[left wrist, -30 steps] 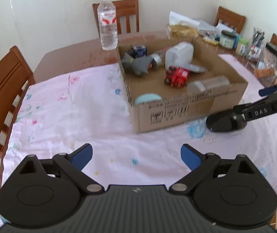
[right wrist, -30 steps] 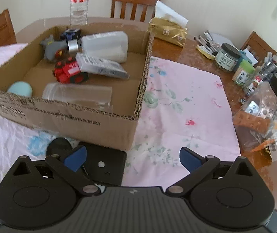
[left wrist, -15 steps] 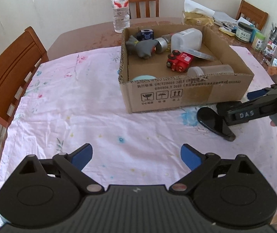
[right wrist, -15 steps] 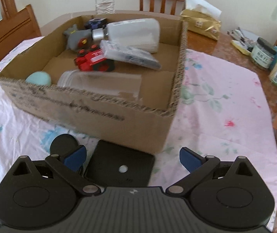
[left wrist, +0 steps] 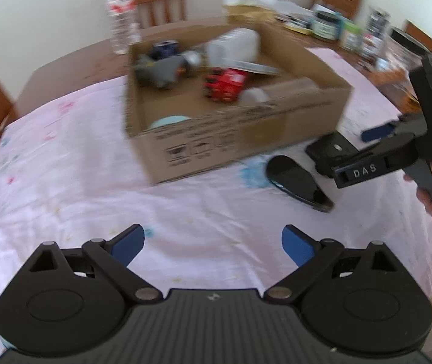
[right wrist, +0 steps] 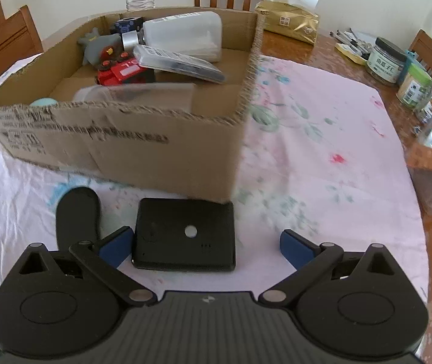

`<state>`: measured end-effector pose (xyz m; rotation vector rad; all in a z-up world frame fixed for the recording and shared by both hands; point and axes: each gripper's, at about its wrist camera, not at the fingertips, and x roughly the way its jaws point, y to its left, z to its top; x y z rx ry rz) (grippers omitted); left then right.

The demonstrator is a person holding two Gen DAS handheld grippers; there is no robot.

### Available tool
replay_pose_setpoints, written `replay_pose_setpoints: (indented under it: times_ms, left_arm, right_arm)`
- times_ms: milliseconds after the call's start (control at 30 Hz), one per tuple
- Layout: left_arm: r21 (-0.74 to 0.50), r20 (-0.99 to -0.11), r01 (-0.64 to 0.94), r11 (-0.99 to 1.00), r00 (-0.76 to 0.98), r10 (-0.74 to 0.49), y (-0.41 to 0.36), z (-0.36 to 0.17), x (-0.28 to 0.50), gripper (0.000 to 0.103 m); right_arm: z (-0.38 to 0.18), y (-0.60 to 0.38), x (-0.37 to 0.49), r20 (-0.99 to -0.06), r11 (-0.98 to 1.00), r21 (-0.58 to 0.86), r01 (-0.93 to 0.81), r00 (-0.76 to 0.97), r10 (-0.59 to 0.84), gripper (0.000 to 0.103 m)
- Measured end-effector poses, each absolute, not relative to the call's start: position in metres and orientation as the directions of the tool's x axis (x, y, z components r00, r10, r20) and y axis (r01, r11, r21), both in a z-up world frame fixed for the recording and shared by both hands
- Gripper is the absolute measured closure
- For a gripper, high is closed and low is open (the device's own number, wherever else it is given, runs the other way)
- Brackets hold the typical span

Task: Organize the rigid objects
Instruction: 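Withdraw both tools from the box toward the black case, then close left tool on the black paddle-shaped object while right tool hovers over black case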

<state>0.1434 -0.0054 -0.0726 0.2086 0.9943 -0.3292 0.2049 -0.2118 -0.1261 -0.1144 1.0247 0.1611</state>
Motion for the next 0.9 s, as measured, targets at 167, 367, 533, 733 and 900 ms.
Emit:
replay_pose_setpoints:
  times_ms: [167, 367, 533, 733, 900]
  left_arm:
    - [0.009, -0.853, 0.478, 0.878, 0.463, -0.243, -0.028, -0.084, 0.149, 0.006]
    - [0.002, -0.879, 0.571, 0.821, 0.393, -0.271, -0.056, -0.110, 0.156, 0.006]
    - [-0.007, -0.884, 0.608, 0.794, 0.368, -0.289, -0.068, -0.121, 0.162, 0.003]
    - [-0.008, -0.870, 0.663, 0.748, 0.364, -0.333, -0.079, -0.123, 0.173, 0.001]
    - [-0.008, -0.859, 0.701, 0.713, 0.360, -0.364, -0.088, -0.125, 0.185, 0.001]
  right_arm:
    - [-0.125, -0.229, 0.197, -0.860, 0.974, -0.018, -0.226, 0.501, 0.100, 0.000]
    - [-0.126, -0.236, 0.192, -0.859, 0.962, -0.016, -0.271, 0.497, 0.126, 0.000]
    - [-0.126, -0.238, 0.189, -0.849, 0.959, -0.014, -0.282, 0.511, 0.138, 0.000]
    - [-0.125, -0.239, 0.188, -0.847, 0.955, -0.013, -0.296, 0.512, 0.147, 0.000]
    - [-0.125, -0.241, 0.187, -0.845, 0.951, -0.011, -0.310, 0.511, 0.157, 0.000]
